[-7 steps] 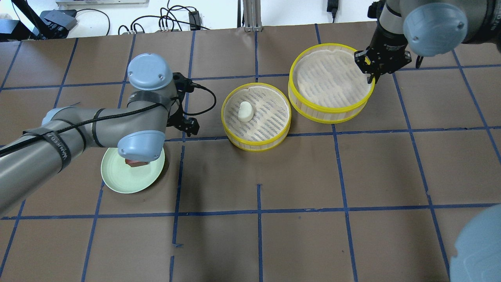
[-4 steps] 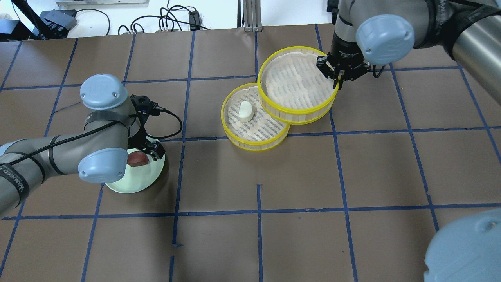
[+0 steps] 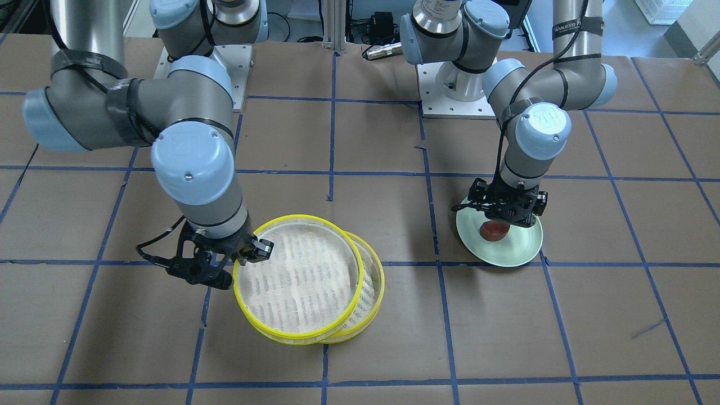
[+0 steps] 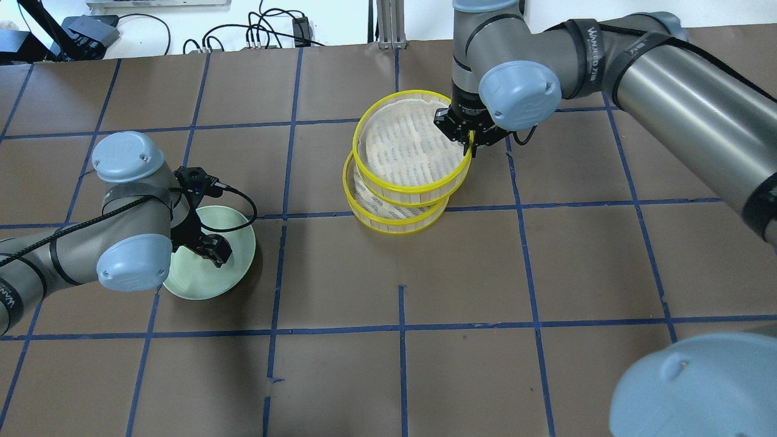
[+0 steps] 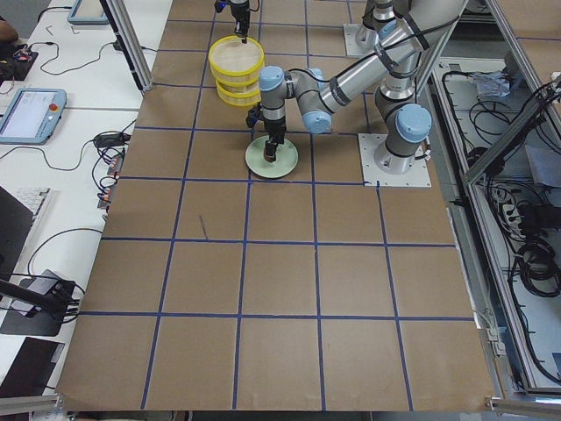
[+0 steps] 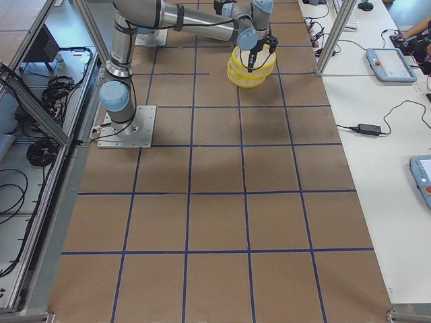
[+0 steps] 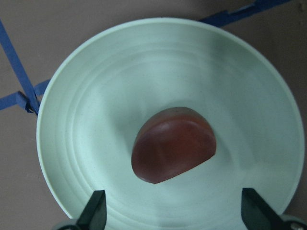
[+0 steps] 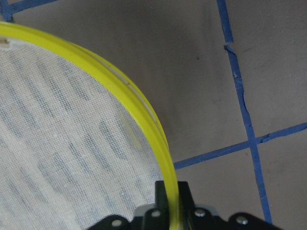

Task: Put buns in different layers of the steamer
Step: 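Restack the top tier with the right gripper while the left descends to the brown bun, then grasp and lift the brown bun with the left gripper while the right rises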

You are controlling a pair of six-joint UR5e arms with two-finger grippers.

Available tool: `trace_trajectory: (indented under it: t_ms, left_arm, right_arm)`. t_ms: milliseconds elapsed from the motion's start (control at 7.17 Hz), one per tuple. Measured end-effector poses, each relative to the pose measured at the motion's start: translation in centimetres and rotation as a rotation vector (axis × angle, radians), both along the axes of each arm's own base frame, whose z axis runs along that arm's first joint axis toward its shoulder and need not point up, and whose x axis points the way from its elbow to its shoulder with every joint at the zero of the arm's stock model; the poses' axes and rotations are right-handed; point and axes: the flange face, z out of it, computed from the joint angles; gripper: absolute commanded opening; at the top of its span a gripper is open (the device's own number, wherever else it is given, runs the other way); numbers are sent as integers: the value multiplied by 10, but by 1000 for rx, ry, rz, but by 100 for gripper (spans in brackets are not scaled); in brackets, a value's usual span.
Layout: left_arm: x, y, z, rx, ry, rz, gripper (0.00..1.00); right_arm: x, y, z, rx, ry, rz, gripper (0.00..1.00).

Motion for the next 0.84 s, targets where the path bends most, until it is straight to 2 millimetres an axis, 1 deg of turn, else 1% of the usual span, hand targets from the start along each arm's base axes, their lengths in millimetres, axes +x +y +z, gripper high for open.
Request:
trace_trajectory:
  t_ms: [140, 419, 558, 698, 837]
  left_arm:
    - [0, -3, -5, 3, 18, 3, 71]
    - [-2, -7, -9, -4, 50, 8, 25]
    - [-2, -7, -9, -8, 53, 9, 8]
    - [-2, -8, -8, -11, 54, 11, 2]
    - [-4, -9, -7, -16, 53, 23, 2]
  right_arm:
    - [9, 2, -3, -6, -1, 1, 1]
    - [19, 5, -12, 0, 1, 17, 1]
    - [19, 5, -15, 5, 2, 20, 1]
    - [19, 6, -17, 10, 3, 25, 2]
    - [19, 7, -20, 15, 5, 27, 3]
